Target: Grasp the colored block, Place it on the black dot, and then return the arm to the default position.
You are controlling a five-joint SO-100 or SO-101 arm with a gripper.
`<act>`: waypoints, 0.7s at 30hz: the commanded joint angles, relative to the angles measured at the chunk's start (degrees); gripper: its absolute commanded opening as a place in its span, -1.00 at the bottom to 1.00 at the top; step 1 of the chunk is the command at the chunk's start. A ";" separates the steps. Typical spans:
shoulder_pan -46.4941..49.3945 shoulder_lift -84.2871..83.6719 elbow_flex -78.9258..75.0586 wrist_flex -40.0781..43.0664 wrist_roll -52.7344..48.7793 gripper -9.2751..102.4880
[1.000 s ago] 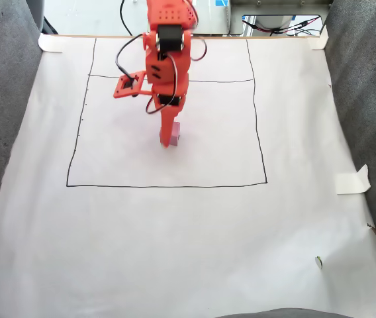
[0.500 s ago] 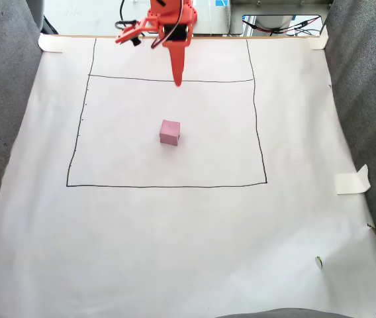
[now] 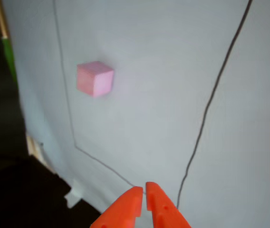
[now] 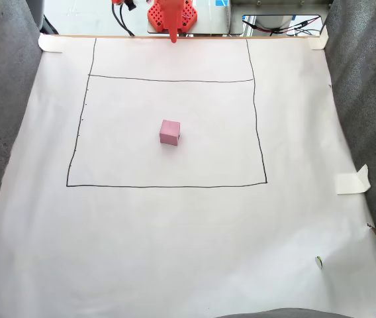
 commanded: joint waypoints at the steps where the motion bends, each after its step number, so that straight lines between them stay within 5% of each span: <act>1: 1.05 11.34 4.92 4.13 -2.11 -0.83; 9: 8.17 14.68 9.32 8.53 -5.54 -0.83; 21: 9.49 14.68 26.46 -17.49 -14.33 -0.84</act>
